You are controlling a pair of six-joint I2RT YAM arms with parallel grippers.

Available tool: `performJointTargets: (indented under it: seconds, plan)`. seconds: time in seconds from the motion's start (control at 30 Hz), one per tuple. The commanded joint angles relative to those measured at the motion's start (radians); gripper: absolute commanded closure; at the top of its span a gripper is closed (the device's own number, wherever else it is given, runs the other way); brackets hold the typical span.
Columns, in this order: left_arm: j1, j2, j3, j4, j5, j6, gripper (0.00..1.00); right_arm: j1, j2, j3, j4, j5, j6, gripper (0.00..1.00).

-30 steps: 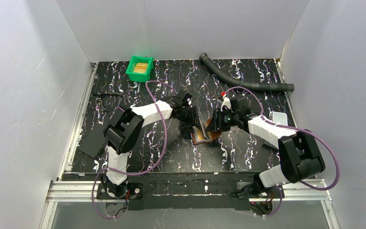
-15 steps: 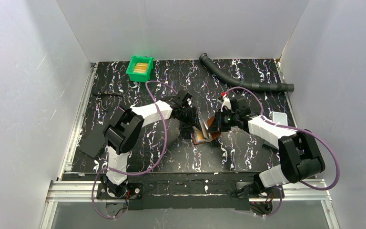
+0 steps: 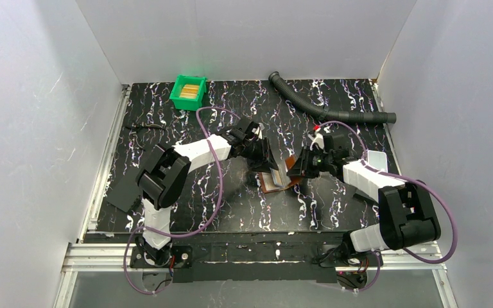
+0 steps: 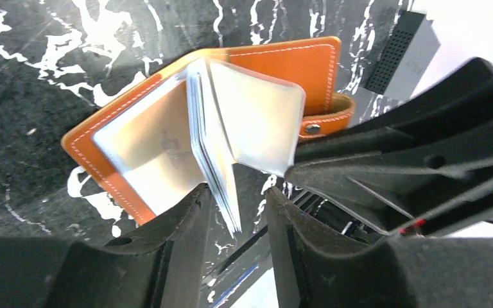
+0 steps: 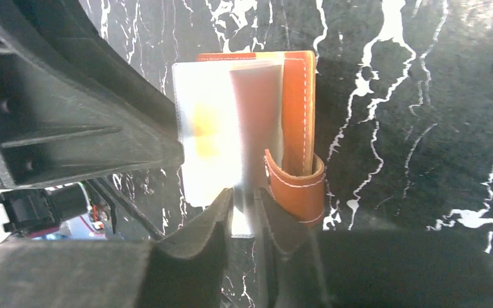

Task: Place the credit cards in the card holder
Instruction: Open the card holder at the center of the board.

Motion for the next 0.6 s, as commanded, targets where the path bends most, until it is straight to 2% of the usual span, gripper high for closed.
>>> performJointTargets:
  seconds: [0.0,0.1,0.47,0.57]
  plan:
    - [-0.015,-0.007,0.061,0.039,0.053,-0.028,0.67,-0.064,-0.029,-0.045,0.111,-0.108,0.088,0.69]
    - [-0.024,0.019,0.092,0.042,0.061,-0.035,0.70,-0.084,-0.041,-0.051,0.112,-0.118,0.084,0.65]
    - [-0.036,0.054,0.119,0.048,0.059,-0.045,0.71,-0.091,-0.060,-0.042,0.094,-0.125,0.055,0.54]
    - [-0.038,0.064,0.117,0.045,0.060,-0.044,0.71,-0.090,-0.046,-0.038,0.101,-0.159,0.036,0.48]
